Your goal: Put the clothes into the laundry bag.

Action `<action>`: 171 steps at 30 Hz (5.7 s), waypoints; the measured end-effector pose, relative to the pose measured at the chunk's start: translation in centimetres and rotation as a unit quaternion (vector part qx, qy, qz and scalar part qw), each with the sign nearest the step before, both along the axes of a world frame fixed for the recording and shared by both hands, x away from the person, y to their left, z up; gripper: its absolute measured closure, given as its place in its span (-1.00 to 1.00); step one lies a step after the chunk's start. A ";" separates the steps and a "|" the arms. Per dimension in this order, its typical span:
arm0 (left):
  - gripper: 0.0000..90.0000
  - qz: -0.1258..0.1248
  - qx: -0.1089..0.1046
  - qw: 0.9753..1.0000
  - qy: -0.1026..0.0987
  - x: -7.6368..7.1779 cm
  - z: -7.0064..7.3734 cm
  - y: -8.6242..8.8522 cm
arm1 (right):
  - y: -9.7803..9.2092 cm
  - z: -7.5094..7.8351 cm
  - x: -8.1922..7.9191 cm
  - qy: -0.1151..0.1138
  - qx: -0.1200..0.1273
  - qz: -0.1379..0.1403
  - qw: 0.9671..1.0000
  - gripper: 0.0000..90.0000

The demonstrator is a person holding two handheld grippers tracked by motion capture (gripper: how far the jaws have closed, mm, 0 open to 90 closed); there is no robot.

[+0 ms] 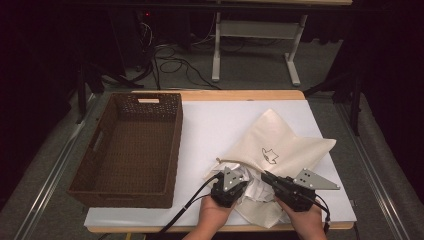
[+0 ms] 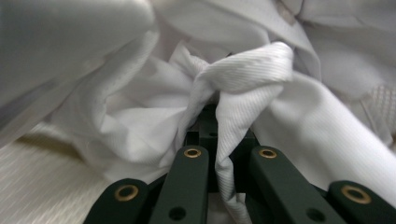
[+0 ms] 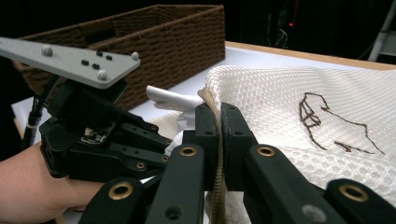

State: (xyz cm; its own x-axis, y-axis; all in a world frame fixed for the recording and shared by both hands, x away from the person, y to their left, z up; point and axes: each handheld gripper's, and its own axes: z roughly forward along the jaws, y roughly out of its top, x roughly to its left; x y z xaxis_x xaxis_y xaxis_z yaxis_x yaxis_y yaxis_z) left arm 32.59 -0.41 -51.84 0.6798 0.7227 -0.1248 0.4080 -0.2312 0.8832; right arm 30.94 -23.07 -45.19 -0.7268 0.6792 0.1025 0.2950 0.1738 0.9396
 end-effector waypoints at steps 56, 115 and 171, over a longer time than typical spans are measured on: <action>0.06 0.033 -0.013 0.998 -0.059 -4.8 3.8 7.1 | -0.7 0.5 -0.6 -0.017 -0.009 -0.008 1.000 0.96; -0.49 -0.002 -0.039 0.999 -0.013 -3.4 1.4 4.4 | -0.6 0.2 -0.3 -0.011 -0.010 -0.008 1.000 0.96; 0.85 -0.008 0.065 0.998 -0.009 1.6 0.9 -4.4 | -0.6 0.0 -0.2 -0.011 -0.011 -0.023 1.000 0.96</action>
State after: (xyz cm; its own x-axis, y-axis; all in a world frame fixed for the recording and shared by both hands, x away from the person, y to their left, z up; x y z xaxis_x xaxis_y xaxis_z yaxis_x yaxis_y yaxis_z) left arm 34.23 -4.77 -50.98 0.6924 0.7213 -0.0179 0.3878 -0.3511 0.8522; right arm 30.78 -23.68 -45.24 -0.6965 0.7139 0.0724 0.2833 0.1809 0.9418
